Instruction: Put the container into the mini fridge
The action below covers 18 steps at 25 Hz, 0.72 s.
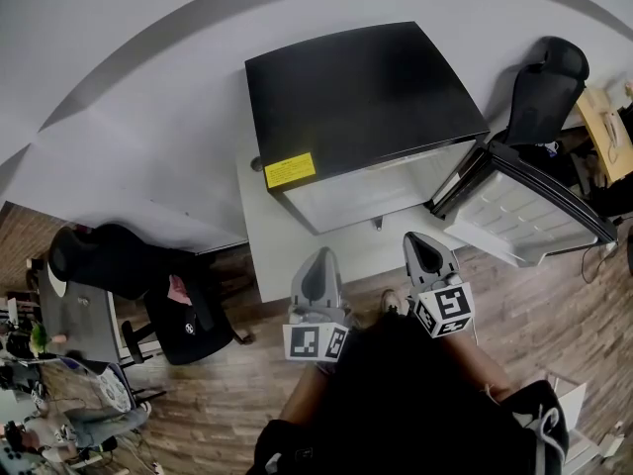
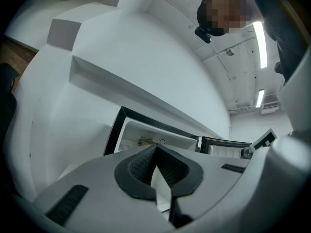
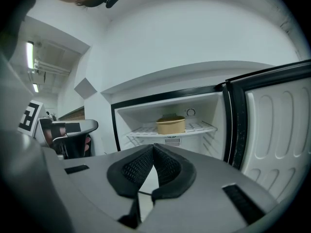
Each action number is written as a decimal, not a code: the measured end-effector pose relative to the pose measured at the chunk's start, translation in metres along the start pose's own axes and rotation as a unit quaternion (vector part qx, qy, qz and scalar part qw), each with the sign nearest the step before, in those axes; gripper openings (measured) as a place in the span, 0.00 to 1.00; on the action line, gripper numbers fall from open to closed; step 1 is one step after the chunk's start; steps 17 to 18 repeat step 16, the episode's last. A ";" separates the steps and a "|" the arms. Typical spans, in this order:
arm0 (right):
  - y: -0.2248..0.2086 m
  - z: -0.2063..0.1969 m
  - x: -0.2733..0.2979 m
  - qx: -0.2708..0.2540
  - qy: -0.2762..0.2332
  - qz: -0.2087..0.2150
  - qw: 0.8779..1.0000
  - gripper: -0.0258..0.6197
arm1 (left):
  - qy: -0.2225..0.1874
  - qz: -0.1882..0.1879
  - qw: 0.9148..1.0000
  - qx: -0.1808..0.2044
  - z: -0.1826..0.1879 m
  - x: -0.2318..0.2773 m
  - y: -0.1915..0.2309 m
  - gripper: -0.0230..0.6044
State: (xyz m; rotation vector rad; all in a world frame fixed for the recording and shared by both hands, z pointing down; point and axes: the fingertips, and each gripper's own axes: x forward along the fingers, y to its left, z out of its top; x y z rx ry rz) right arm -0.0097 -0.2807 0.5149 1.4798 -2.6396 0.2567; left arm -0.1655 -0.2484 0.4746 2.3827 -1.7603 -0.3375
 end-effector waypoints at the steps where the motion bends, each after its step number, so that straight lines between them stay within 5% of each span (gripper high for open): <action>1: 0.000 0.000 0.000 0.001 -0.001 0.000 1.000 0.06 | 0.000 0.001 1.000 0.000 0.000 0.000 0.001 0.07; 18: 0.009 0.001 -0.001 0.001 -0.008 0.009 1.000 0.06 | 0.000 0.000 1.000 0.001 0.001 -0.002 0.003 0.07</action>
